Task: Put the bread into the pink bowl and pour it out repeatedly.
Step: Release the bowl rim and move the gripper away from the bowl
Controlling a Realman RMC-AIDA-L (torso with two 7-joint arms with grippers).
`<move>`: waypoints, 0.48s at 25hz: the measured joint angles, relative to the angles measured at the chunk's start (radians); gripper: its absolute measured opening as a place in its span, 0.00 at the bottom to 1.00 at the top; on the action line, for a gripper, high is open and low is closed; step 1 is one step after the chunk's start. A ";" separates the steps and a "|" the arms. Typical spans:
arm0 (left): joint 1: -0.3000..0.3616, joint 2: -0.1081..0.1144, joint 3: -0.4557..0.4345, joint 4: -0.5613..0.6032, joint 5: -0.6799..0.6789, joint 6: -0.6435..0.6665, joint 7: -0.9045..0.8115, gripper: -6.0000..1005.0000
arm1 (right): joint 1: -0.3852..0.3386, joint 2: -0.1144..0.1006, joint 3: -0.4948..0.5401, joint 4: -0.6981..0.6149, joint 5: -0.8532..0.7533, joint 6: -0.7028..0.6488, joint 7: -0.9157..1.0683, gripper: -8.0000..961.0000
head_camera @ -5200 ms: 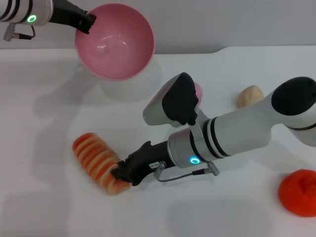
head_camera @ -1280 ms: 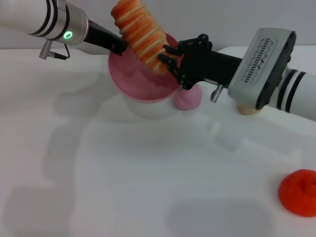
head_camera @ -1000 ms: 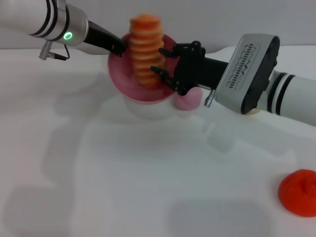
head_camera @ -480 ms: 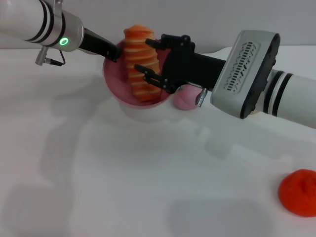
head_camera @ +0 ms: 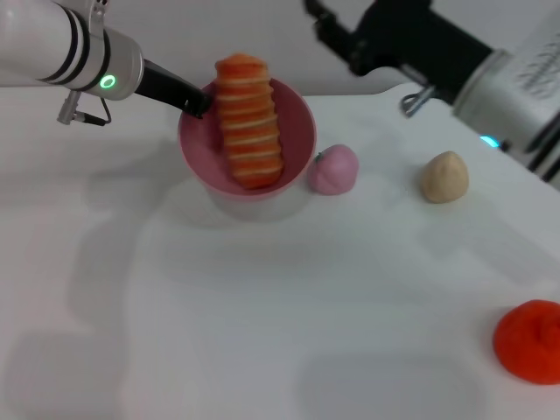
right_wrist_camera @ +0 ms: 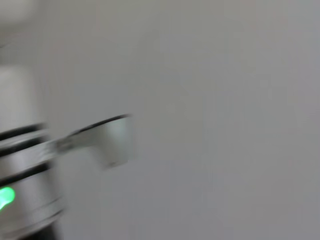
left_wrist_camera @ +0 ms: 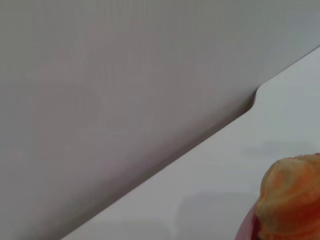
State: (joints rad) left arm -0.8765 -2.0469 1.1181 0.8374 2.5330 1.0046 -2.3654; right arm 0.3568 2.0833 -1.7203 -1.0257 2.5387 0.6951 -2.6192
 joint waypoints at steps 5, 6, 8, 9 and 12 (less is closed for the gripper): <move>0.009 -0.005 0.000 0.006 -0.008 0.009 0.000 0.05 | -0.031 -0.002 0.083 0.106 0.175 0.187 -0.003 0.56; 0.010 -0.006 0.000 0.007 -0.009 0.013 -0.003 0.05 | -0.037 -0.002 0.100 0.126 0.202 0.222 -0.005 0.56; 0.010 -0.006 0.003 0.007 -0.010 0.021 -0.008 0.05 | -0.050 -0.002 0.142 0.176 0.242 0.283 -0.016 0.56; 0.010 -0.006 0.004 0.007 -0.010 0.025 -0.009 0.05 | -0.056 -0.001 0.162 0.196 0.252 0.305 -0.023 0.57; 0.010 -0.007 0.007 0.008 -0.010 0.053 -0.011 0.05 | -0.078 0.001 0.214 0.233 0.266 0.334 -0.040 0.57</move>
State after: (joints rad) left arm -0.8668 -2.0536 1.1247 0.8451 2.5230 1.0571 -2.3761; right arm 0.2786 2.0840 -1.5060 -0.7924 2.8043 1.0296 -2.6596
